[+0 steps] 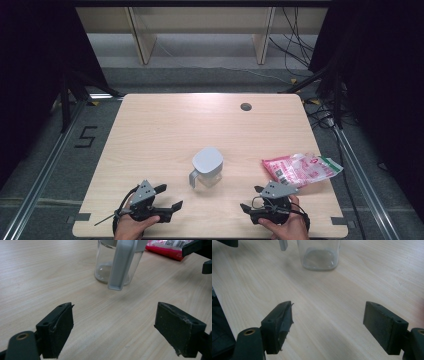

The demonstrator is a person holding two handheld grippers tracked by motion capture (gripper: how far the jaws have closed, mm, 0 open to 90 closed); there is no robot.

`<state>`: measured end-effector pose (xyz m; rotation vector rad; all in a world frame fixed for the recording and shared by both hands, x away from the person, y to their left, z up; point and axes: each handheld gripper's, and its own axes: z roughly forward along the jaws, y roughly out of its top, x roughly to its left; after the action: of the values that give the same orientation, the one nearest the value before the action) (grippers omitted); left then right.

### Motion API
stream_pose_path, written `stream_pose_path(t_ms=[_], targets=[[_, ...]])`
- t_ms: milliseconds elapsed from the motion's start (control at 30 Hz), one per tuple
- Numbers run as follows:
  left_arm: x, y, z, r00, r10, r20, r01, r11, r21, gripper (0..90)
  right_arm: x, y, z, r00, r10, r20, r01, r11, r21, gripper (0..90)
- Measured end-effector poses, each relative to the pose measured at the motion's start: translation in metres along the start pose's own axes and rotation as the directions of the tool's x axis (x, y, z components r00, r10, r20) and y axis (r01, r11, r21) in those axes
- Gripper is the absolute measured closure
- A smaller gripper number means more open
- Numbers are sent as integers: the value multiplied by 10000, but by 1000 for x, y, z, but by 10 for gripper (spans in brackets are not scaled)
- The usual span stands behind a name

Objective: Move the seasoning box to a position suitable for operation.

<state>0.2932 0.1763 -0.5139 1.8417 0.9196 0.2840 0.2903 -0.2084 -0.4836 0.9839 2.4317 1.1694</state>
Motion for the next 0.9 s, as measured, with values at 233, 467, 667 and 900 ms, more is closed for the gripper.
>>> stream_pose_path(t_ms=[233,467,667,900], targets=[[1,0,-1,10000,29,-53,-29,10000,-48,146,-4,0,1,9998,-173,97,174,9998,-106,230],[-1,2,-2,10000,68,-37,-69,9997,-214,145,-5,0,-1,9999,-101,125,104,9996,-276,218],[-5,6,1,9998,113,153,-108,9994,-340,147,-6,1,-2,9998,73,181,-62,9983,-584,169],[-8,14,4,9985,385,383,-366,9981,-501,174,-8,0,-3,9999,89,143,-80,9982,-601,169]])
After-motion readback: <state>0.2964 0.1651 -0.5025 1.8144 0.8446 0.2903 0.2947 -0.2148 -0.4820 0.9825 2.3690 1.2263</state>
